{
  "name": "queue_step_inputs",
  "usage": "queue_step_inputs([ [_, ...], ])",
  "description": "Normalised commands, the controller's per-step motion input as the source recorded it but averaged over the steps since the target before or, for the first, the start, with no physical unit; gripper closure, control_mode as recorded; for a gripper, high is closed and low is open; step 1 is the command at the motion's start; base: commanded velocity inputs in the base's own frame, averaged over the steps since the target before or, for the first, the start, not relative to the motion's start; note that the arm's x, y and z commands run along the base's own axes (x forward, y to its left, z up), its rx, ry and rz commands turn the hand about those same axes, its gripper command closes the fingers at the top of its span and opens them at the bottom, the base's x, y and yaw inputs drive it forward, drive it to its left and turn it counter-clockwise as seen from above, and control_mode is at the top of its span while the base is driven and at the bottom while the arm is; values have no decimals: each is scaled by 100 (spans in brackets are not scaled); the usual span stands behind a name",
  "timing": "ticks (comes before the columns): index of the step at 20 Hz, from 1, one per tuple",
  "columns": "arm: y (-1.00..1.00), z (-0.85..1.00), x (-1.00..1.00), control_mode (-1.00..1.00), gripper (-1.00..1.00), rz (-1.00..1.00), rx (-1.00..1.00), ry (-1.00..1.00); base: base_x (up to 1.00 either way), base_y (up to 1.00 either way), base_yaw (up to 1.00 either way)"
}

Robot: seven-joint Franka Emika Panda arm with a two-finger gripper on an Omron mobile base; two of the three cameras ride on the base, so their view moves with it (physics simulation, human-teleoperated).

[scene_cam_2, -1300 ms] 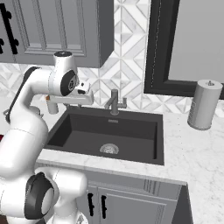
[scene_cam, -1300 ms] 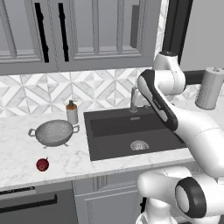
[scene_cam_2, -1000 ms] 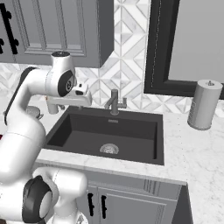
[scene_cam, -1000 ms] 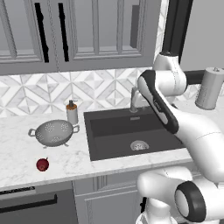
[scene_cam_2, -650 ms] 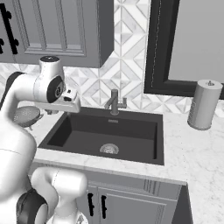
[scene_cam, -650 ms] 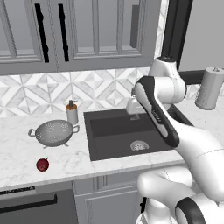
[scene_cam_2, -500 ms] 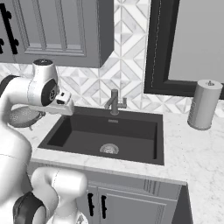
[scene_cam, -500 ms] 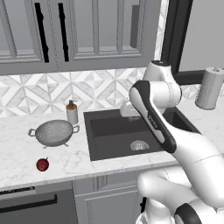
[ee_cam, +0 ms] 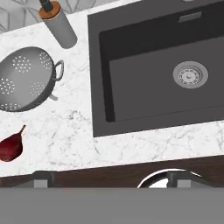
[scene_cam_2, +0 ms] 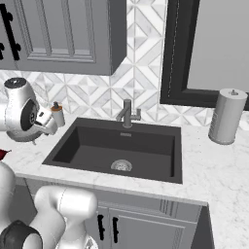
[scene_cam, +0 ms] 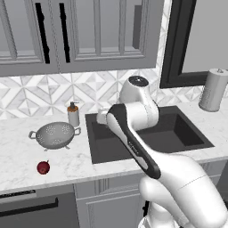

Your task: Put the colander in the sink, put the pear in the colander, and turn on the sink faucet and pour water over the colander.

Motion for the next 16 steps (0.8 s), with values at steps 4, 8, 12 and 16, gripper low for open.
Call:
queue_step_inputs([
  [4, 84, -30, 5, -100, -100, -35, 18, 0, 0, 0, 0],
  [8, 78, -19, 27, -100, -100, -28, 14, 0, 0, 0, 0],
  [12, 44, -9, 46, -100, -100, -10, 13, 0, 0, 0, 0],
  [16, 32, -21, 43, -100, -100, 0, 13, 10, 0, 0, 0],
])
